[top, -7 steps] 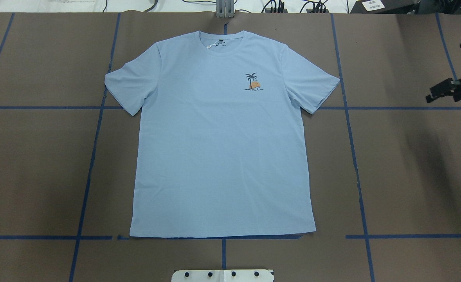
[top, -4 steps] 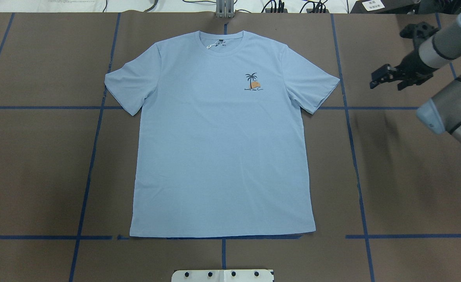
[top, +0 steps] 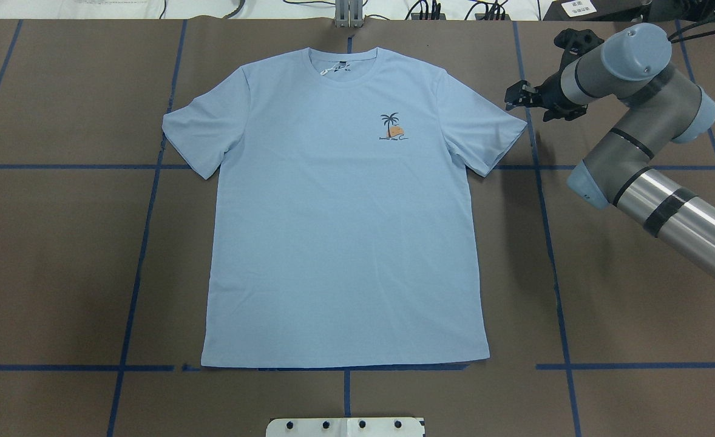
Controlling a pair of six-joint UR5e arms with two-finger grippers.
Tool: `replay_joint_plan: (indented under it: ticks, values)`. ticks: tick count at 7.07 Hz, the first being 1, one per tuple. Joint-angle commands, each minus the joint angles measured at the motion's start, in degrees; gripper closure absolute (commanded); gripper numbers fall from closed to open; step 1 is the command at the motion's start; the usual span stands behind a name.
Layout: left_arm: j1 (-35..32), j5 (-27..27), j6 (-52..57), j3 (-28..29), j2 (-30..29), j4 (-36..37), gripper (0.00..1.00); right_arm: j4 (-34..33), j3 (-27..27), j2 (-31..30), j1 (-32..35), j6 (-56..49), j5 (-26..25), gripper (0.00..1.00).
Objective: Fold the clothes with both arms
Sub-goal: 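Move the right gripper over the shirt toward the sleeve near the collar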
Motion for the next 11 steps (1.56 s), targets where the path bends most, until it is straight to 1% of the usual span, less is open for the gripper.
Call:
replay_joint_plan:
  ticks: [1, 2, 3, 4, 5, 7, 8, 9, 10, 11]
  values:
    - [0.03, 0.0, 0.02, 0.05, 0.05, 0.0, 0.0, 0.96, -0.97, 0.06, -1.06, 1.09, -0.99, 0.19]
    - [0.03, 0.0, 0.02, 0.14, 0.05, 0.0, 0.0, 0.87, -0.97, 0.06, -1.07, 3.1, -0.99, 0.47]
    - [0.03, 0.0, 0.02, 0.14, 0.05, 0.0, 0.0, 0.7, -0.97, -0.03, -1.15, 3.2, -0.99, 0.68]
    - [0.03, 0.0, 0.02, 0.23, 0.05, 0.0, 0.0, 0.7, -0.97, -0.12, -1.15, 3.29, -0.99, 0.98]
    - [0.03, 0.0, 0.02, 0.75, 0.05, -0.09, 0.0, 0.7, -0.97, -0.12, -1.15, 3.29, -0.9, 1.0]
    - [0.03, 0.0, 0.02, 0.84, 0.14, -0.09, 0.0, 0.34, -0.89, 1.28, -1.15, 3.64, -0.9, 1.0]
    - [0.03, -0.09, 0.11, 0.76, 0.05, -0.09, 0.0, 0.34, -0.45, 3.46, -1.24, 5.56, -0.64, 1.0]
    - [0.03, -0.09, 0.2, 0.58, 0.14, 0.0, 0.0, 0.26, -0.36, 5.92, -3.07, 10.71, -0.72, 1.0]
    - [0.03, -0.18, 0.11, 0.15, 0.14, 0.0, 0.0, -0.18, -0.71, 9.08, -5.78, 16.42, -1.86, 1.0]
    - [0.03, -0.79, 0.02, 0.05, 0.05, 0.0, 0.0, -4.27, -0.8, 13.2, -8.86, 20.22, -7.26, 1.0]
